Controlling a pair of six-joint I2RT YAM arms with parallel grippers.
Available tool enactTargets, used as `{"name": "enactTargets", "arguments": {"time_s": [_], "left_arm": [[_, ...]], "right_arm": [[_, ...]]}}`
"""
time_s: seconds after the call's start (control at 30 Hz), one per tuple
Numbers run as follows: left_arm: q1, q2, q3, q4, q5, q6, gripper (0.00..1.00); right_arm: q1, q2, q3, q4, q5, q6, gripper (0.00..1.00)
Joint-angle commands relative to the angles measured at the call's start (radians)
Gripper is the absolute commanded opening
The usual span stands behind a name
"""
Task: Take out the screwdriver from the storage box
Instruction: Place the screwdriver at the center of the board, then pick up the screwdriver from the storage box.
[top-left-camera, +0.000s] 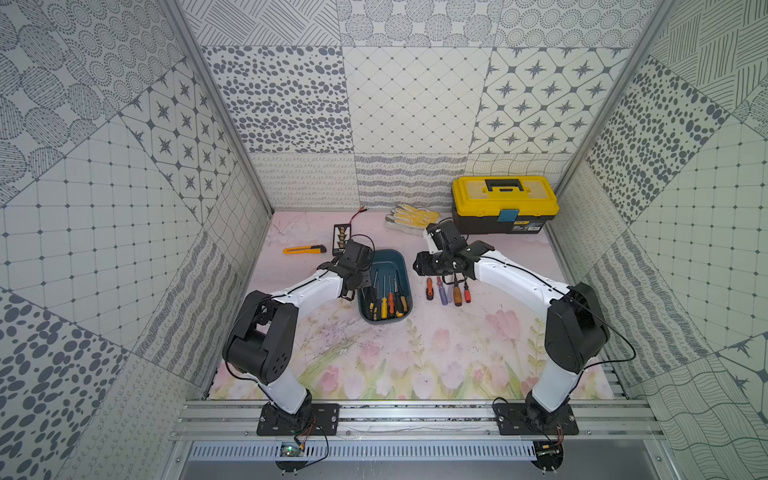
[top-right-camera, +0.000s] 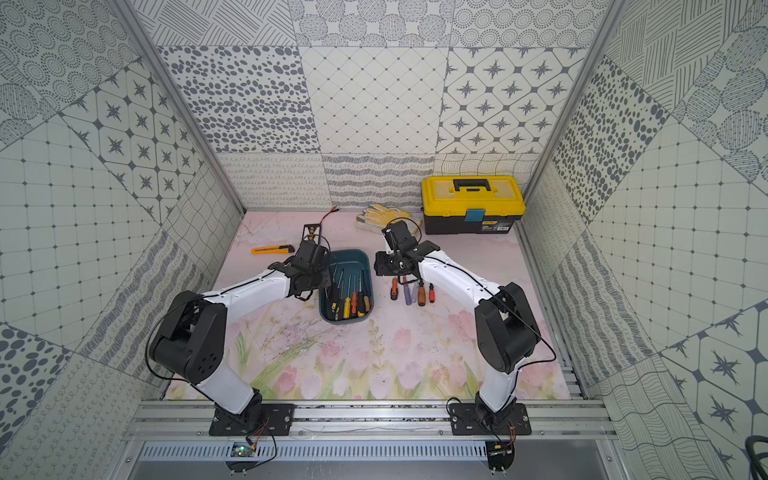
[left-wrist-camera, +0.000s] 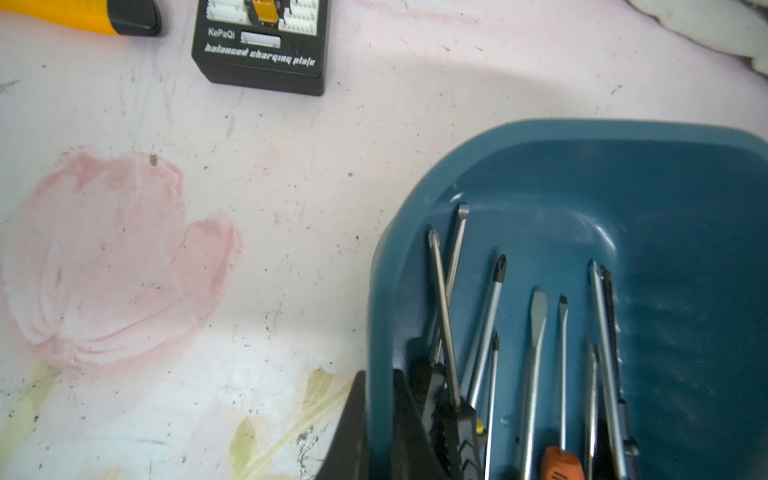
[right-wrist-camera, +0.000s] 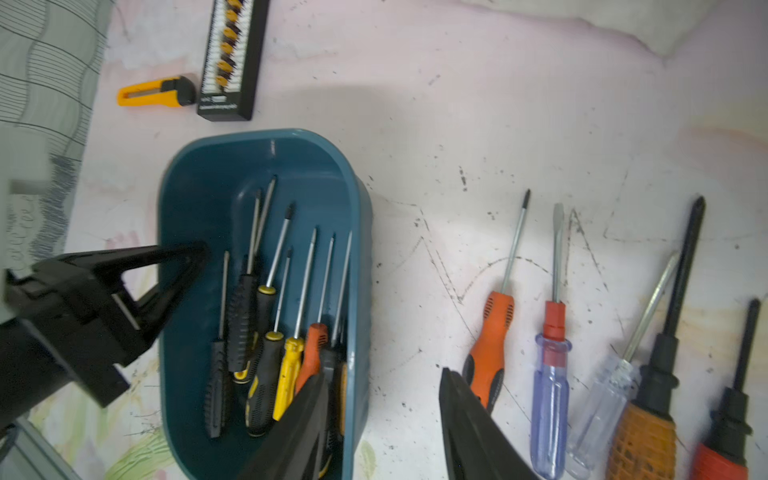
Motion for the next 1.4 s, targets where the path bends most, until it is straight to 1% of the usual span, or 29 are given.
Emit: {"name": "enactTargets", "arguments": {"time_s": [0.0,0.17,0.27,0.43,0.77,0.97,1.2,1.37], "left_arm": [[0.003,-0.017,0.006,0.057,0.001,-0.005,0.00],[0.002,-0.003,0.007,0.061,0.007,-0.014,0.00],[-0.001,-0.006,0.004,0.056,0.004,-0.012,0.00],[-0.001,-0.012,0.003,0.054,-0.003,-0.006,0.00],[-0.001,-0.010,0.003,0.050,-0.015,-0.005,0.00],[-0.001,-0.009,0.004,0.046,-0.022,-0.005,0.00],[-0.001,-0.005,0.010,0.045,-0.018,-0.004,0.00],[0.000,-0.011,0.008,0.046,-0.018,-0.005,0.00]], "right_arm": [[0.028,0.011,0.060,0.047,-0.090,-0.024,0.48],[0.074,0.093,0.124,0.016,-0.130,-0.047,0.48],[0.100,0.139,0.153,-0.008,-0.139,-0.051,0.46],[0.141,0.197,0.177,-0.042,-0.103,-0.034,0.44],[0.154,0.297,0.189,-0.100,-0.094,-0.001,0.37],[0.154,0.332,0.190,-0.111,-0.092,0.012,0.35],[0.161,0.385,0.220,-0.163,-0.064,0.027,0.30],[0.183,0.430,0.296,-0.263,0.013,0.002,0.31]]}}
